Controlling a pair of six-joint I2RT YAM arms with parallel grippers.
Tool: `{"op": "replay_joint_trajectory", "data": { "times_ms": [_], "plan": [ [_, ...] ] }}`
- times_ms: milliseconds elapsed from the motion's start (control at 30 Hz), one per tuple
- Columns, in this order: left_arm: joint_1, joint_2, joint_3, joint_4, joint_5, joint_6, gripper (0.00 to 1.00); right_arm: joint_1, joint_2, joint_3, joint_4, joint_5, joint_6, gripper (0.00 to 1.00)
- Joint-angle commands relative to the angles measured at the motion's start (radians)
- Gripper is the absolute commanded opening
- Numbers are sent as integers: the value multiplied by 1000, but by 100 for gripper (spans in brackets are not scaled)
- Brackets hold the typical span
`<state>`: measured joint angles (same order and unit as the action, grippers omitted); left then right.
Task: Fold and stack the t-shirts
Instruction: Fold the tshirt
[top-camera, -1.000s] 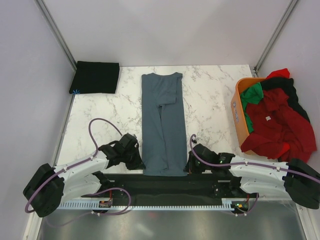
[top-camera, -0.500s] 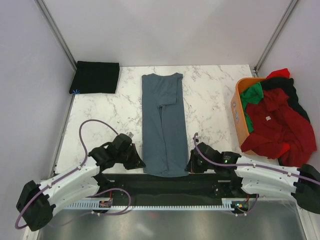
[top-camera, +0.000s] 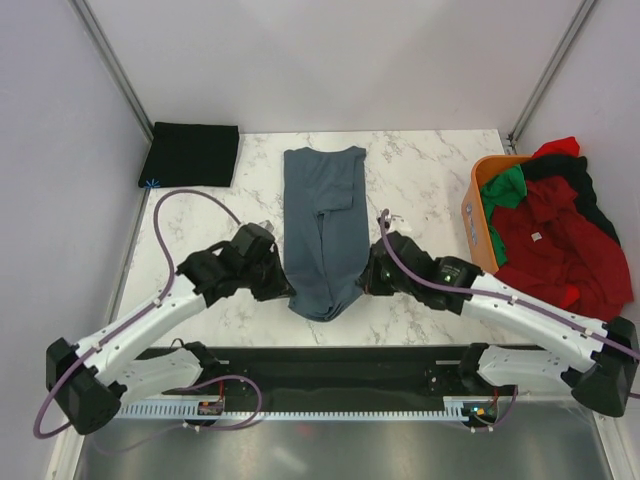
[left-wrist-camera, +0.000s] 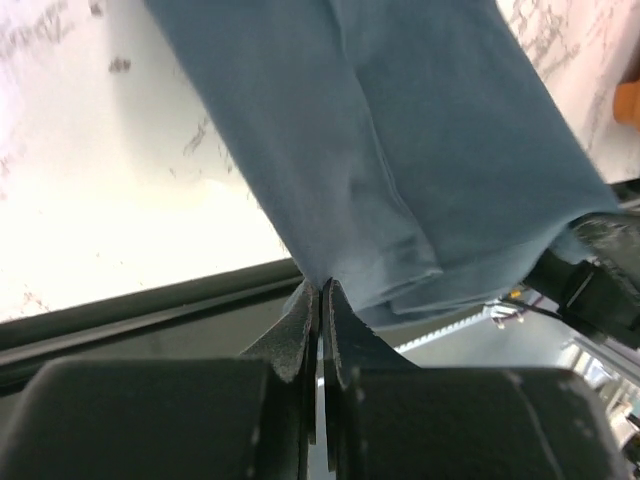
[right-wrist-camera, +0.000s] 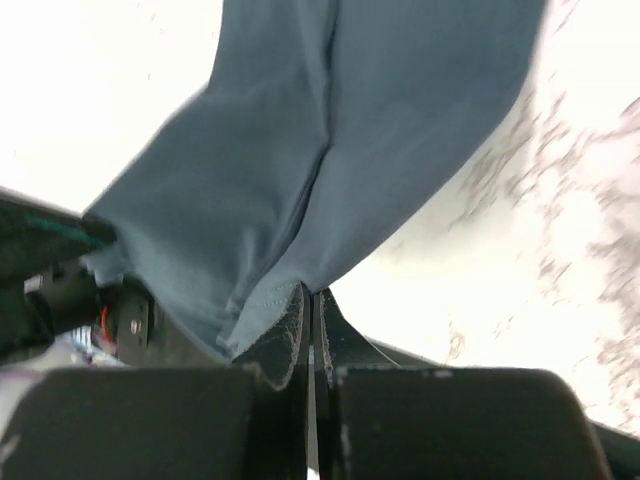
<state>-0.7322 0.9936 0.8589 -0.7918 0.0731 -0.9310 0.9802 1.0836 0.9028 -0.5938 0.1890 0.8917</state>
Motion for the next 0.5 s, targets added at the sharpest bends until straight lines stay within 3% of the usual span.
{"op": "replay_joint_trajectory", "data": {
  "times_ms": [0,467],
  "plan": [
    [19,95,107,-41,-65,104,2,-86,65,99,-40,33,-91,0],
    [283,503,489,-44,45,305,2,-385,444,413,34,-152,-234,0]
  ]
}}
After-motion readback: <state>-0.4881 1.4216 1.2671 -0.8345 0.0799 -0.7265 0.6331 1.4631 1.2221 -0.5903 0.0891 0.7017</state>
